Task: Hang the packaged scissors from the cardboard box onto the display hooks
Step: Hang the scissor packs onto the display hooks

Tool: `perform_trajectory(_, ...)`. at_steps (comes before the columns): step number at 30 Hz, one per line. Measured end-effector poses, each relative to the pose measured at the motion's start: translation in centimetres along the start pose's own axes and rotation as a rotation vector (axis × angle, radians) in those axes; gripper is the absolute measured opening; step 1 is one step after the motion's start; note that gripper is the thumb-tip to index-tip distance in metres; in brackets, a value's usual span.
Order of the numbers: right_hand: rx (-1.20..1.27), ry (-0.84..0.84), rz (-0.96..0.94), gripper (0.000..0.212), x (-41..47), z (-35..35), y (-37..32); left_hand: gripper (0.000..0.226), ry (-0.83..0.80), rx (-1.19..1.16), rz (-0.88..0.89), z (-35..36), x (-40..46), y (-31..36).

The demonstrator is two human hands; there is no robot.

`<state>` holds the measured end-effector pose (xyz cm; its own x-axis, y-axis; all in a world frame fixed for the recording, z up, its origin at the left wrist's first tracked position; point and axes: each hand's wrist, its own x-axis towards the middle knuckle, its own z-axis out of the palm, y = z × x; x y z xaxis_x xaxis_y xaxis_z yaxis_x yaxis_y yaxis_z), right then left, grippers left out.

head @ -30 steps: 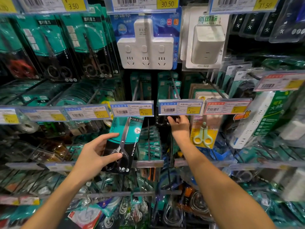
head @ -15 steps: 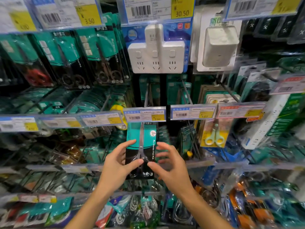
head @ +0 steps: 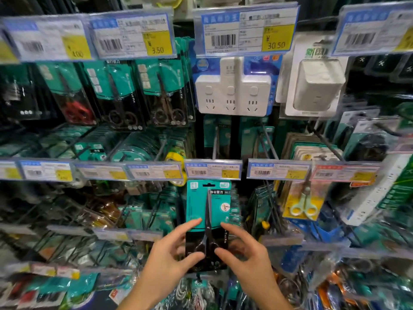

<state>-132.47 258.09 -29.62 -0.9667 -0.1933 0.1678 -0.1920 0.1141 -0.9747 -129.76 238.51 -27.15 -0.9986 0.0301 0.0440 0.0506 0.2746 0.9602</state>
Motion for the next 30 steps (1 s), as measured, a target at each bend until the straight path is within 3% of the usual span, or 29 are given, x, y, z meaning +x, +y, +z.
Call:
perform_trajectory(8, -0.041, -0.008, -0.094, 0.062, 0.7, -0.2, -0.4, 0.061, 0.021, -0.062, 0.026, -0.2, 0.5, 0.8)
perform_trajectory(30, -0.108, 0.016, -0.079, 0.065, 1.4, -0.5, -0.2, 0.060, 0.023, -0.068, -0.008, 0.3, 2.0, 0.2)
